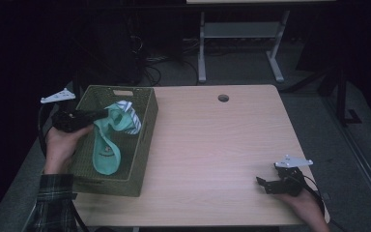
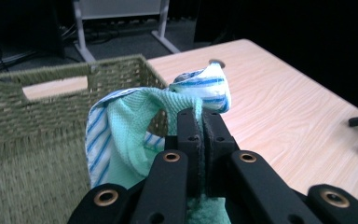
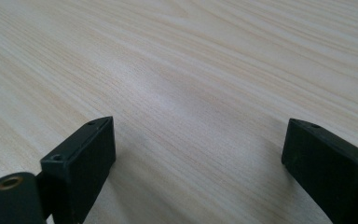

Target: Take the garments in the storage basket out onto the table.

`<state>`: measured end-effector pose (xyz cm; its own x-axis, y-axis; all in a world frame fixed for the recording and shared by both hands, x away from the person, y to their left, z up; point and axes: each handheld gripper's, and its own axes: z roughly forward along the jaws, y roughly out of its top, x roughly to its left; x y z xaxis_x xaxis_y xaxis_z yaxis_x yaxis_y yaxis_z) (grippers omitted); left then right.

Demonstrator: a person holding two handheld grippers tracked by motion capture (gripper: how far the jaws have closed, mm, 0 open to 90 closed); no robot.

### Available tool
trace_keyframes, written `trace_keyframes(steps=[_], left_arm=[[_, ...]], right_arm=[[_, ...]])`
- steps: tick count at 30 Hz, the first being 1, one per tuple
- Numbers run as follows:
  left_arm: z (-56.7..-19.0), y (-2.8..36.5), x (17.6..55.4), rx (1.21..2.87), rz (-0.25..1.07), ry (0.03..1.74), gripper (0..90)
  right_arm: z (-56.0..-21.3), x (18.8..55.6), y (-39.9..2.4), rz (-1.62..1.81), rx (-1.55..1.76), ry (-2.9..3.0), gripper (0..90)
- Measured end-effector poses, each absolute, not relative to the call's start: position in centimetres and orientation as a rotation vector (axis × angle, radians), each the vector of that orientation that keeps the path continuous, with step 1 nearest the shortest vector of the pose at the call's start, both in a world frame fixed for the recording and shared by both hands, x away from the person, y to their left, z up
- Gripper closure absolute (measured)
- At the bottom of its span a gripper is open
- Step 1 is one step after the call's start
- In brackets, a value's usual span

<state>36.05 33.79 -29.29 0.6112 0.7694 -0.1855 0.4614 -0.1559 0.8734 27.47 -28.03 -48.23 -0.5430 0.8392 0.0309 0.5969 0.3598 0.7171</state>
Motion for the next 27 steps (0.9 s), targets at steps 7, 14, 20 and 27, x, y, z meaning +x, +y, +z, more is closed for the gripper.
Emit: trace_keyframes(steps=[7,14,20,27], left_arm=[[-27.6,33.4,36.0,1.782,0.38,0.958,87.0],[-26.1,32.9,36.0,1.773,0.385,0.919,87.1],[-25.0,32.3,36.1,1.764,0.38,0.886,87.1],[-23.9,31.4,36.0,1.749,0.382,0.854,87.1]], right_arm=[[-48.2,27.5,-28.0,0.989,1.263,2.286,9.4],[-48.2,27.5,-28.0,0.989,1.263,2.286,9.4],[-48.2,27.5,-28.0,0.989,1.263,2.286,9.4],[-48.2,27.5,-28.0,0.989,1.263,2.286,9.4]])
